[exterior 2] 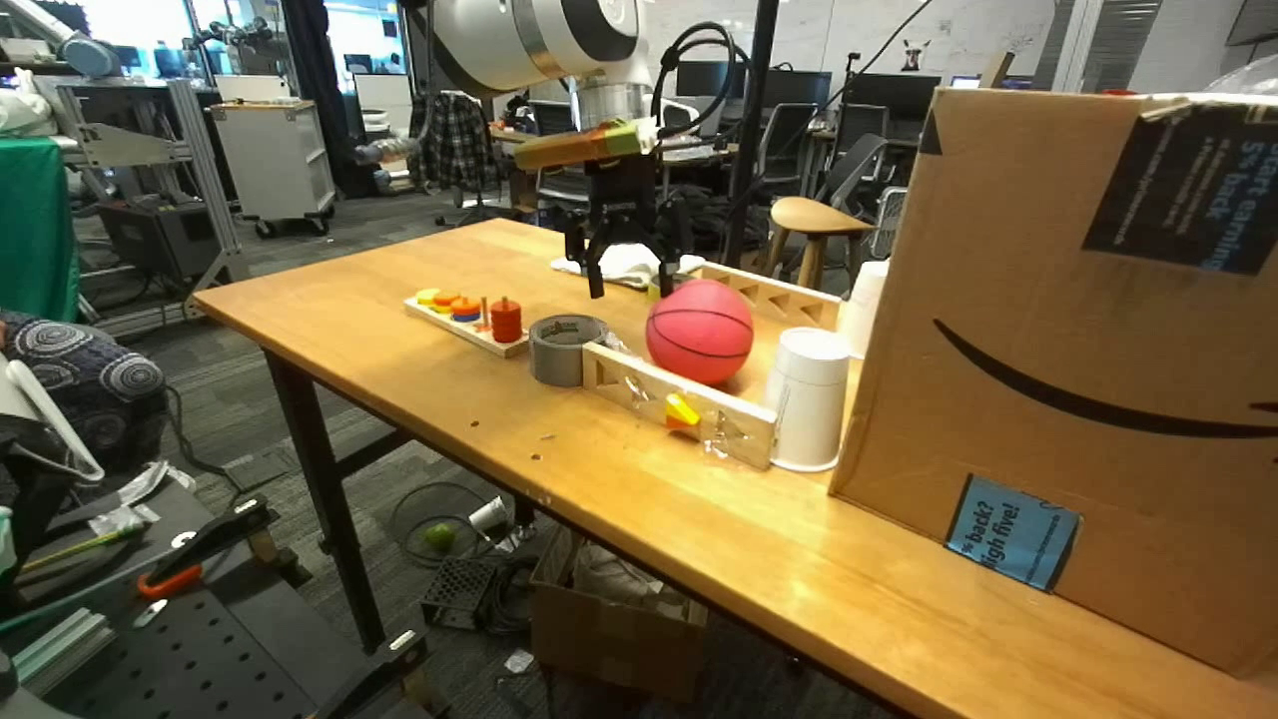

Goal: Push the basketball between the two cups

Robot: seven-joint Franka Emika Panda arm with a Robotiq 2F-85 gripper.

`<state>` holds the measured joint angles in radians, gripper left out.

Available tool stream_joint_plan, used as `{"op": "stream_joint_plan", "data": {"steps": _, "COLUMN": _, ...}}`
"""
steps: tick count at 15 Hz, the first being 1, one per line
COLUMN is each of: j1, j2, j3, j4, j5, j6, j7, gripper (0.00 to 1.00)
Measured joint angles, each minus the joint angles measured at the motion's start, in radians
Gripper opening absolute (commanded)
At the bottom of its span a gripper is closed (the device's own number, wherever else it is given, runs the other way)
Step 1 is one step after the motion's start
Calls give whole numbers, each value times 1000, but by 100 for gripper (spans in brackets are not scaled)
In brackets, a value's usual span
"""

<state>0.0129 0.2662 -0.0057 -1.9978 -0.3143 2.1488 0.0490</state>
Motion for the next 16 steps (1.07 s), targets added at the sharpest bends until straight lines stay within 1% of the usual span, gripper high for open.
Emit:
{"op": "stream_joint_plan", "data": {"steps": 3, "j1": 0, "j2": 1, "j3": -5, "j4": 27, "j5": -12, "j6": 0, "j7": 3, "gripper": 100}}
{"op": "stream_joint_plan", "data": {"steps": 6, "j1": 4, "j2": -24, "j3": -14, "j4": 43, "j5": -92, "j6": 1, "j7": 50, "gripper": 100}}
{"op": "stream_joint_plan", "data": {"steps": 9, "j1": 13, "j2": -110, "j3": -16, "j4": 21, "j5": -179, "j6": 17, "j7": 115, "gripper": 100}}
{"op": "stream_joint_plan", "data": {"steps": 12, "j1": 37, "j2": -236, "j3": 0, "j4": -83, "j5": -231, "j6": 63, "j7": 164, "gripper": 100}}
{"op": "stream_joint_plan", "data": {"steps": 14, "j1": 54, "j2": -310, "j3": 31, "j4": -175, "j5": -226, "j6": 85, "j7": 185, "gripper": 100}}
{"op": "stream_joint_plan", "data": {"steps": 16, "j1": 71, "j2": -361, "j3": 70, "j4": -269, "j5": -197, "j6": 114, "j7": 203, "gripper": 100}}
